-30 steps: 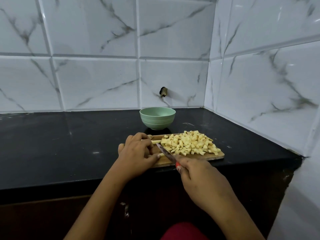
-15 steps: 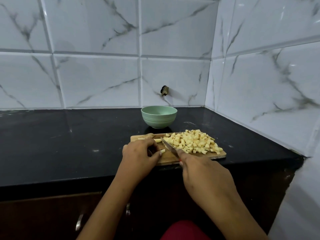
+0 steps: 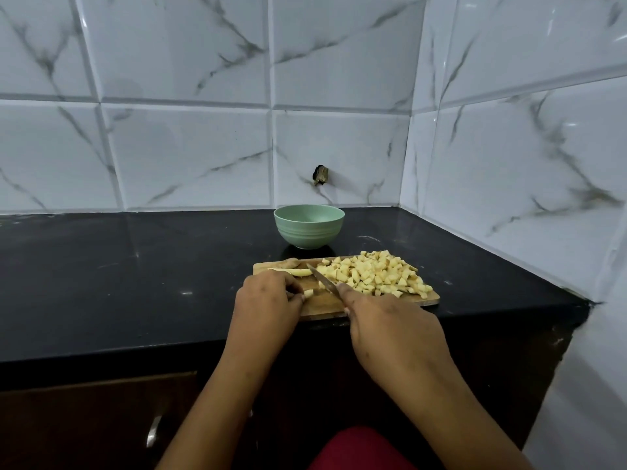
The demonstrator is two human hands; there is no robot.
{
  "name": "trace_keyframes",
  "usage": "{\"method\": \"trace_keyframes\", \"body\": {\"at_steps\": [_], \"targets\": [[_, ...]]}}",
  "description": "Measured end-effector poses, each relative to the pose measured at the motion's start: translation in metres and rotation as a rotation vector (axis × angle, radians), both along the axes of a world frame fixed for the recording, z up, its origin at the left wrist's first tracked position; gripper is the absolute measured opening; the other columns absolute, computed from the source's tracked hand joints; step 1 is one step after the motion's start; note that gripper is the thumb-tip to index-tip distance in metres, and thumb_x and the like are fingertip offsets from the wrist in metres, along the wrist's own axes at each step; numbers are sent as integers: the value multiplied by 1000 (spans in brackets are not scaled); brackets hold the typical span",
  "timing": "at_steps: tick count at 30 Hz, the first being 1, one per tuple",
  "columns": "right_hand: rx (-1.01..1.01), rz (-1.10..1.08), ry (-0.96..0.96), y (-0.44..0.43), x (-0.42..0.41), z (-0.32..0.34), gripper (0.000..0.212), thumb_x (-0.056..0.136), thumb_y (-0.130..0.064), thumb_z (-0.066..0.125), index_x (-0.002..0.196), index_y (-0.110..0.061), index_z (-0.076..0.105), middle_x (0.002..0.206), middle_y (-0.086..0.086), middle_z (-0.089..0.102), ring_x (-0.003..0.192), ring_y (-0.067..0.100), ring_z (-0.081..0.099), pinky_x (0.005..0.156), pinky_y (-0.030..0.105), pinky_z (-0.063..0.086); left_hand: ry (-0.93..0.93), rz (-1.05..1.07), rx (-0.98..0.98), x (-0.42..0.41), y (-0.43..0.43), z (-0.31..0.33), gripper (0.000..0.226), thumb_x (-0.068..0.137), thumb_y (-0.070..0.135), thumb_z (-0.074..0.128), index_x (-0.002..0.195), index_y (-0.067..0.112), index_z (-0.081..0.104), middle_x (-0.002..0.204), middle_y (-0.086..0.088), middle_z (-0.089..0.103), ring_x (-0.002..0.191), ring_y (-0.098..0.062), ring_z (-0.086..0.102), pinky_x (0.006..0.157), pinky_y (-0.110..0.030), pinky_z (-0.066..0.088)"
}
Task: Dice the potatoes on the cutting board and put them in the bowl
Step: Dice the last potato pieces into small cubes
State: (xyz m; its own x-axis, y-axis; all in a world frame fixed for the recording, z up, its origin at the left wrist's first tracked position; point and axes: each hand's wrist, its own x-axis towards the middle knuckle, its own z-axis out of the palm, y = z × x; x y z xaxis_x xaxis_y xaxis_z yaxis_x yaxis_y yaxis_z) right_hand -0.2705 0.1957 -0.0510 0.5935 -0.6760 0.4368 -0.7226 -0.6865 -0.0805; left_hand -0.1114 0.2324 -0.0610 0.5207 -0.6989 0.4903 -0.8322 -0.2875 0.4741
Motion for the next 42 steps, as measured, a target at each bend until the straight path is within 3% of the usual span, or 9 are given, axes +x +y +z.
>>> {"method": "trace_keyframes", "body": {"at_steps": [8, 15, 19, 25, 28, 31, 34, 37, 42], "targets": [[86, 85, 9, 6, 1, 1, 56, 99, -18, 43, 148, -39, 25, 100, -4, 63, 90, 16, 60, 63, 30, 45, -17, 54, -20, 2, -3, -5, 9, 85, 28, 67, 88, 33, 74, 99, 13, 60, 97, -9, 49, 73, -20, 35], [65, 112, 48, 6, -1, 2, 53, 100, -19, 41, 147, -39, 26, 99, -5, 62, 86, 16, 59, 59, 29, 42, -77, 104, -9, 2, -5, -1, 9, 85, 29, 66, 88, 31, 74, 98, 7, 62, 93, -14, 53, 74, -30, 47], [53, 75, -2, 6, -10, 3, 45, 101, -22, 37, 143, -38, 36, 105, -7, 63, 90, 13, 59, 63, 28, 45, -52, 99, 34, 8, -7, 3, 10, 85, 37, 66, 90, 31, 72, 98, 7, 65, 92, -15, 57, 77, -32, 50], [94, 56, -93, 8, -13, 11, 44, 103, -33, 29, 146, -40, 31, 105, -9, 63, 84, 8, 56, 61, 25, 44, -9, 21, 106, 10, -19, 6, 13, 88, 34, 64, 98, 32, 71, 105, 8, 65, 99, -16, 58, 85, -36, 50], [99, 22, -76, 5, -11, 11, 44, 104, -32, 28, 147, -40, 29, 107, -8, 63, 87, 10, 58, 63, 26, 46, 135, -86, 90, 13, -26, 7, 10, 84, 27, 69, 89, 36, 71, 96, 12, 65, 101, -13, 57, 87, -36, 51], [124, -11, -86, 1, -13, 12, 44, 104, -32, 28, 147, -40, 29, 101, -9, 62, 81, 9, 56, 61, 27, 46, 222, -161, 35, 22, -28, 8, 27, 83, 12, 68, 82, 39, 64, 79, 21, 65, 94, -3, 60, 92, -36, 49], [157, 23, -108, 3, -18, 12, 43, 103, -32, 30, 145, -44, 30, 101, -10, 62, 79, 7, 56, 62, 26, 48, 56, -70, 5, 28, -31, 12, 21, 86, 19, 64, 95, 38, 66, 99, 18, 65, 105, -9, 54, 94, -36, 42], [215, 106, -89, 9, -18, 10, 39, 102, -34, 33, 138, -46, 39, 98, -12, 62, 81, 4, 57, 65, 24, 49, -156, -27, 232, 29, -41, 19, 27, 90, 33, 54, 114, 40, 63, 128, 12, 51, 121, -18, 35, 94, -38, 30], [222, 56, -49, 7, -16, 8, 37, 103, -33, 31, 138, -39, 42, 110, -8, 62, 92, 11, 60, 72, 29, 52, -199, -69, 376, 29, -53, 23, 26, 94, 35, 49, 118, 34, 60, 135, 7, 41, 125, -19, 27, 99, -40, 27]]}}
